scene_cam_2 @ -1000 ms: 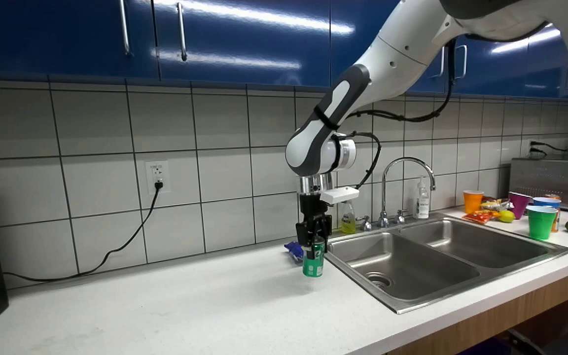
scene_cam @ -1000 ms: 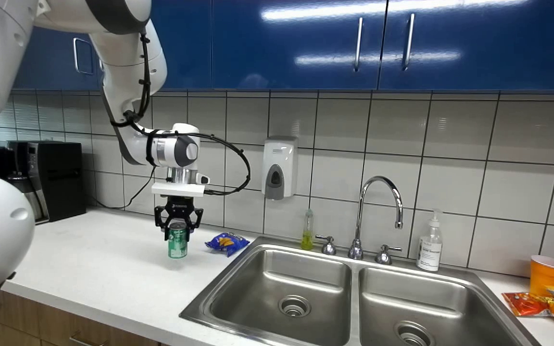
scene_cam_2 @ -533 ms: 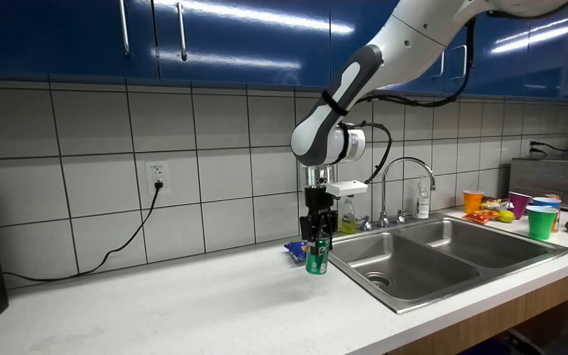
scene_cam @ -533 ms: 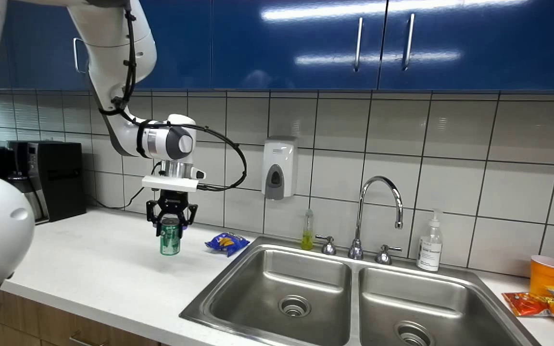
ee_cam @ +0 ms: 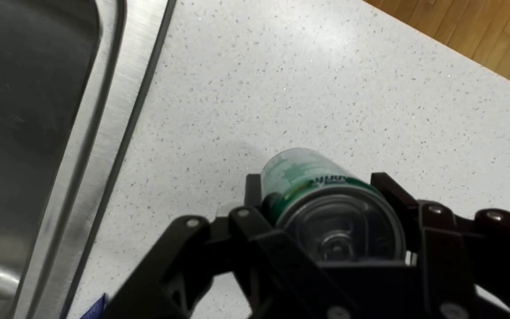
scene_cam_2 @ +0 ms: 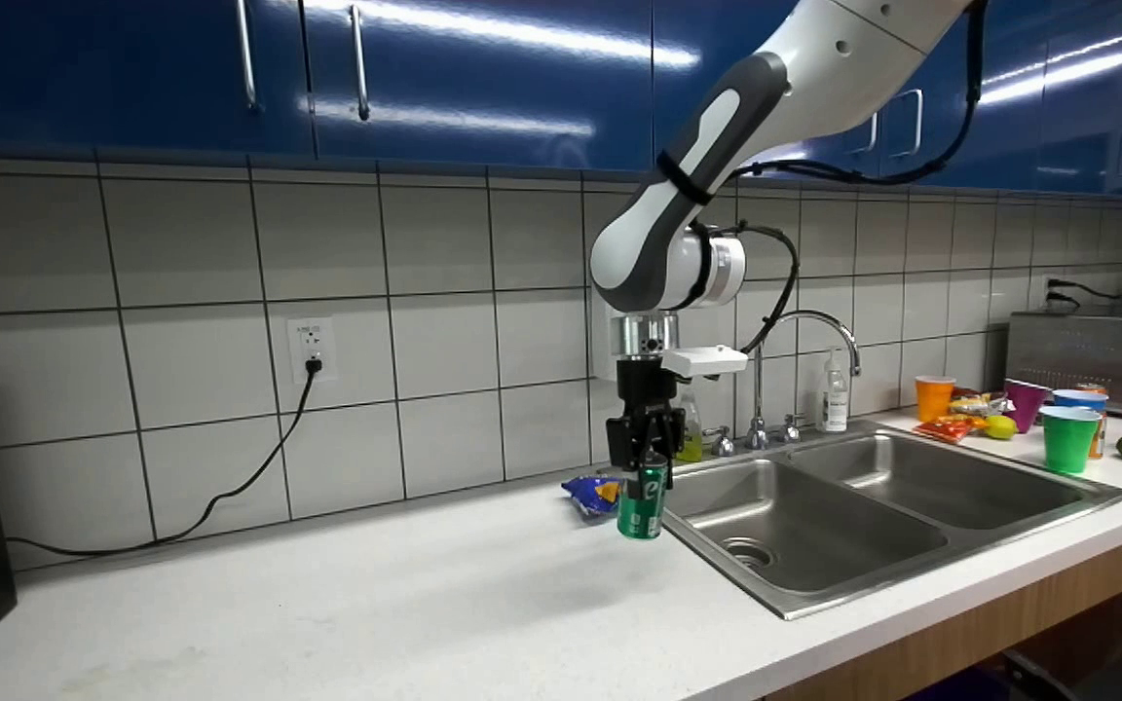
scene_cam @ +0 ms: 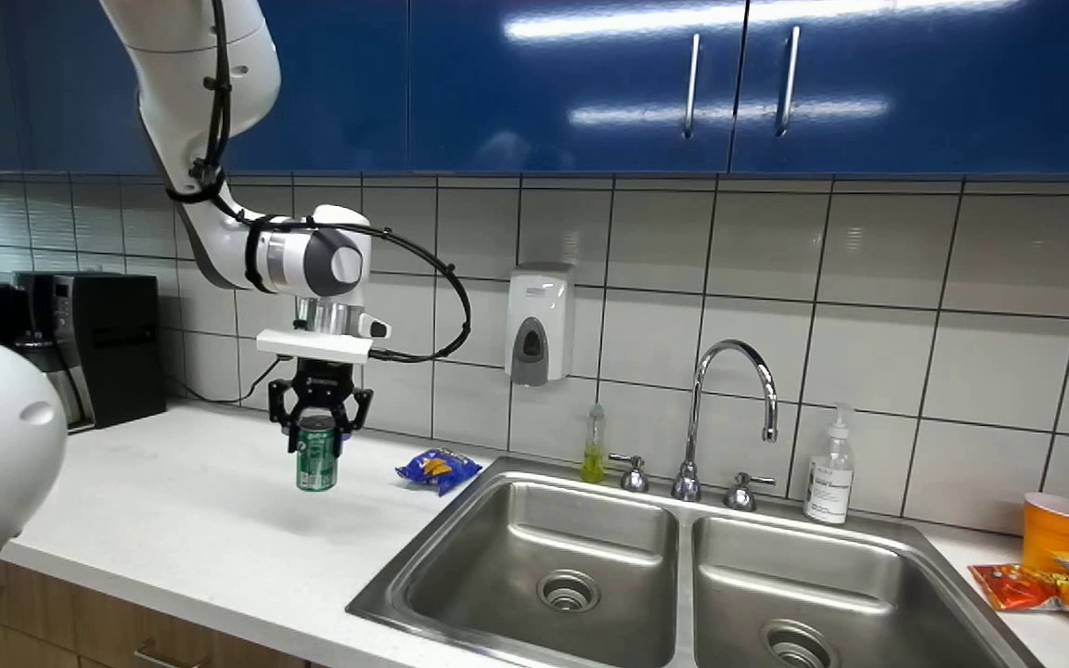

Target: Pick up the canned drink and put it in the sink

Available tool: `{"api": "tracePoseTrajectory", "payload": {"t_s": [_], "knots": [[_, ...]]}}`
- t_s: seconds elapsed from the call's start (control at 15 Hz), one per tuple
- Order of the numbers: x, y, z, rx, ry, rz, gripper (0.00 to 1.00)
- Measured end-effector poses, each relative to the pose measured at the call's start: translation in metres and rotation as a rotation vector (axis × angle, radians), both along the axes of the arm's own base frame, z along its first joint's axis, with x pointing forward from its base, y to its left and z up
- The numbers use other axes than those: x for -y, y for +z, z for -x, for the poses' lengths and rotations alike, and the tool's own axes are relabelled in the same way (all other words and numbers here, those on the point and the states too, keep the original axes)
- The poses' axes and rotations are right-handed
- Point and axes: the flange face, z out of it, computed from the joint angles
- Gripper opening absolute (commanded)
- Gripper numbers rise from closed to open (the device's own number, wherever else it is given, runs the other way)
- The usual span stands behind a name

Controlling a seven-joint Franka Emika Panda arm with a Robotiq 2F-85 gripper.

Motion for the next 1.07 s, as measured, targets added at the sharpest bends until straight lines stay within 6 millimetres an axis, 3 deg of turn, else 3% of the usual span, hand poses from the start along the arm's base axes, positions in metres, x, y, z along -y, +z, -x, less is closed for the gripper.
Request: {"api": "tracePoseTrajectory", "payload": {"t_s": [0.47,1.07], "knots": [[0.012,0.004,0.017,-0.006,-0.022,0.005,0.38],[0.050,-0.003,0.032,-0.034,-0.103,0.019,0.38]]}}
